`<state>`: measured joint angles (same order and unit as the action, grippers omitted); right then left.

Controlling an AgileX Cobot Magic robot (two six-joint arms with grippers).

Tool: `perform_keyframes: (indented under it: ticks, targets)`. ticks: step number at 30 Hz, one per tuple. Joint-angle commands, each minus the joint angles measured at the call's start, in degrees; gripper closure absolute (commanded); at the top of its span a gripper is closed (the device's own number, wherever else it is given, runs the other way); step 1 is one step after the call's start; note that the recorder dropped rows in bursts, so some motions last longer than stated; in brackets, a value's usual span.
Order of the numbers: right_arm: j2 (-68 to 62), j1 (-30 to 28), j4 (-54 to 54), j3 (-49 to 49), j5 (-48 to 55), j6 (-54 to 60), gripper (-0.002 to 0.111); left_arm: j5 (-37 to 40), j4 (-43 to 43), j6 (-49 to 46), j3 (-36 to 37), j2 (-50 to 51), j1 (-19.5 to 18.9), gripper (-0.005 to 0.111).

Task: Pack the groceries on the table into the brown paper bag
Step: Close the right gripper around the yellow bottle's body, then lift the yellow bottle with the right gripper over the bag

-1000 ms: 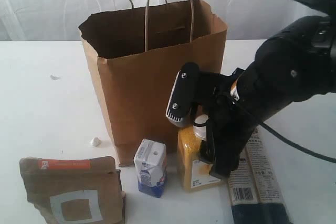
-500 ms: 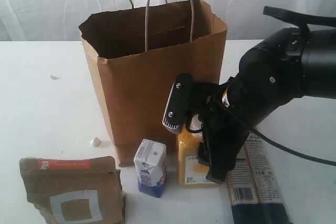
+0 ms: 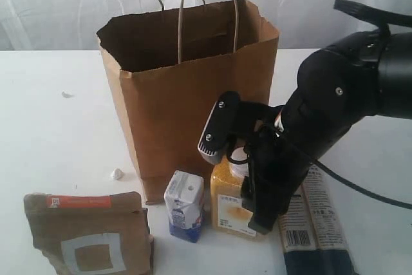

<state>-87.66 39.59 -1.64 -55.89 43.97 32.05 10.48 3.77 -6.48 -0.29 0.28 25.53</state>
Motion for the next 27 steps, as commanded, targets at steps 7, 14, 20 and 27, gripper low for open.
perform_keyframes:
  ticks: [7,14,20,27]
  targets:
    - [0.49,-0.19,-4.13,-0.05,-6.16,1.44,0.043,-0.35,0.82,0.27,0.29,-0.28,0.27,0.107]
    - [-0.98,-0.19,-4.13,-0.05,-6.39,1.62,0.028,-0.35,0.82,0.27,0.29,-0.28,0.27,0.107]
    - [-3.61,-0.19,-4.26,-0.05,-6.89,-0.52,0.029,-0.35,0.82,0.27,0.29,-0.28,0.27,0.107]
    - [-3.73,-0.19,-4.26,-0.05,-7.60,-2.78,0.079,-0.35,0.82,0.27,0.29,-0.28,0.27,0.107]
